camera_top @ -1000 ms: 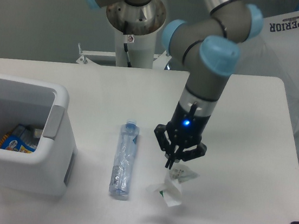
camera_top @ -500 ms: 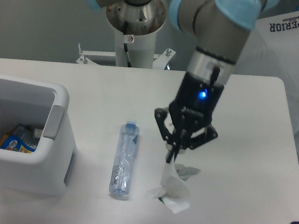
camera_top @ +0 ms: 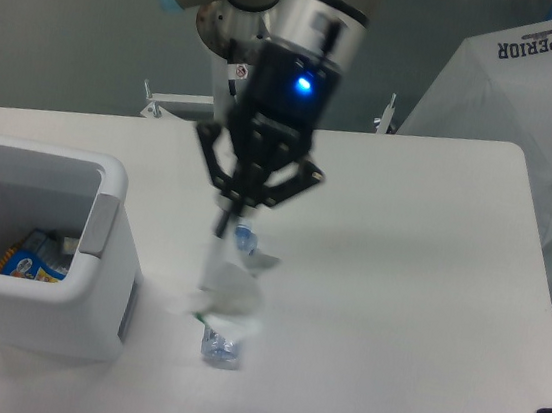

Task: Place the trash in the trash can
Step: 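Lift the tissue and carry it over the white trash bin, then open the gripper to drop the tissue into the bin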

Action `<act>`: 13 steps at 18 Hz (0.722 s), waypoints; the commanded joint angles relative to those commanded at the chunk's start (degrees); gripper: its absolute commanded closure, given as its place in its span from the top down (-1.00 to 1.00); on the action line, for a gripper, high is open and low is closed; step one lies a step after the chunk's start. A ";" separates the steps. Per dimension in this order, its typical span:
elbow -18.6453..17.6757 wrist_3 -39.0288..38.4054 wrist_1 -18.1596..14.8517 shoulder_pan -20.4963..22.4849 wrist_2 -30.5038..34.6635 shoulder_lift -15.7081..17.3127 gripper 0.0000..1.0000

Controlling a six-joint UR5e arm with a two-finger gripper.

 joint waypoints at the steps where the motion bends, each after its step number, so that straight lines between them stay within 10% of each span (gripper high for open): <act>1: -0.09 -0.09 0.00 -1.49 0.00 0.00 -0.84; 13: -5.36 1.93 0.35 -13.37 0.00 0.53 -0.73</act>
